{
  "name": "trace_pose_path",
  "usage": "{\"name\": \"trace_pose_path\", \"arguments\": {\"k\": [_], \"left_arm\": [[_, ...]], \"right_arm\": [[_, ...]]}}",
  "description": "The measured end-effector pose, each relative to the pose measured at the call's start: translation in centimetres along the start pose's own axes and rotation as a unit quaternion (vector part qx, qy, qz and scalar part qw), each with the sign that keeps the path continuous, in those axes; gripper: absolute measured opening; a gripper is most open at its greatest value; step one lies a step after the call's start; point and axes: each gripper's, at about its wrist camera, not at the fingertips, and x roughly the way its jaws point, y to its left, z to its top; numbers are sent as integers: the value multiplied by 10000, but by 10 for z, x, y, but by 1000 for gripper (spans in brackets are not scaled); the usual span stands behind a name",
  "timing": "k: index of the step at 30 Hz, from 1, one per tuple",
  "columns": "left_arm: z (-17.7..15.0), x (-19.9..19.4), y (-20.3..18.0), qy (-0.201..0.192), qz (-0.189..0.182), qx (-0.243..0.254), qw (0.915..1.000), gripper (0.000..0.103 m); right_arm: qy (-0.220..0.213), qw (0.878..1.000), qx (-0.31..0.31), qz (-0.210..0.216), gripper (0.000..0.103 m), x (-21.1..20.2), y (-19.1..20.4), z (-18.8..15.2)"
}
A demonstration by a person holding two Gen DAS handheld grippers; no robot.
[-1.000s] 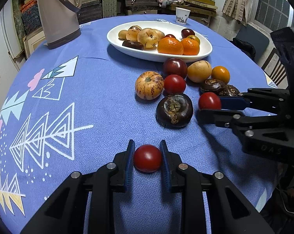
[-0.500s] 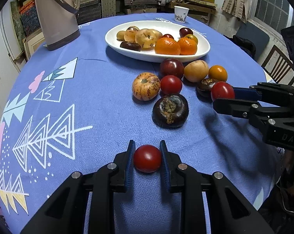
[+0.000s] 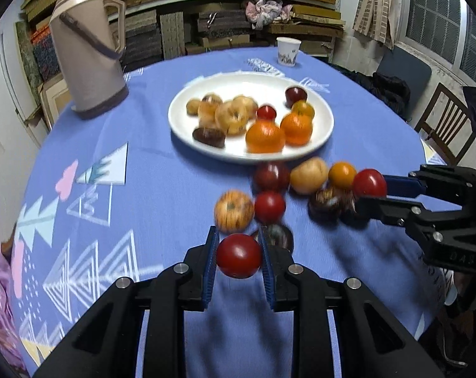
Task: Organize fruits
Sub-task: 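Carry both red tomatoes onto the white plate and open both tools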
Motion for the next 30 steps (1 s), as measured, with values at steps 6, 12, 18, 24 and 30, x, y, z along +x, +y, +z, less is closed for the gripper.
{"name": "trace_pose_path", "arguments": {"k": [6, 12, 18, 24, 30], "left_arm": [[46, 10, 7, -131, -118, -141, 9997, 26], [94, 45, 17, -38, -49, -316, 9995, 26], [126, 81, 26, 196, 17, -591, 9981, 26], [135, 107, 29, 301, 96, -607, 9977, 26], [137, 112, 32, 227, 181, -610, 9977, 38]], "right_arm": [[-188, 9997, 24, -125, 31, -4, -18, 35], [-152, 9995, 1, -269, 31, 23, -36, 73], [71, 9995, 88, -294, 31, 66, -51, 98], [247, 9992, 155, -263, 31, 99, -61, 109], [294, 9987, 284, -309, 31, 113, -71, 113]]}}
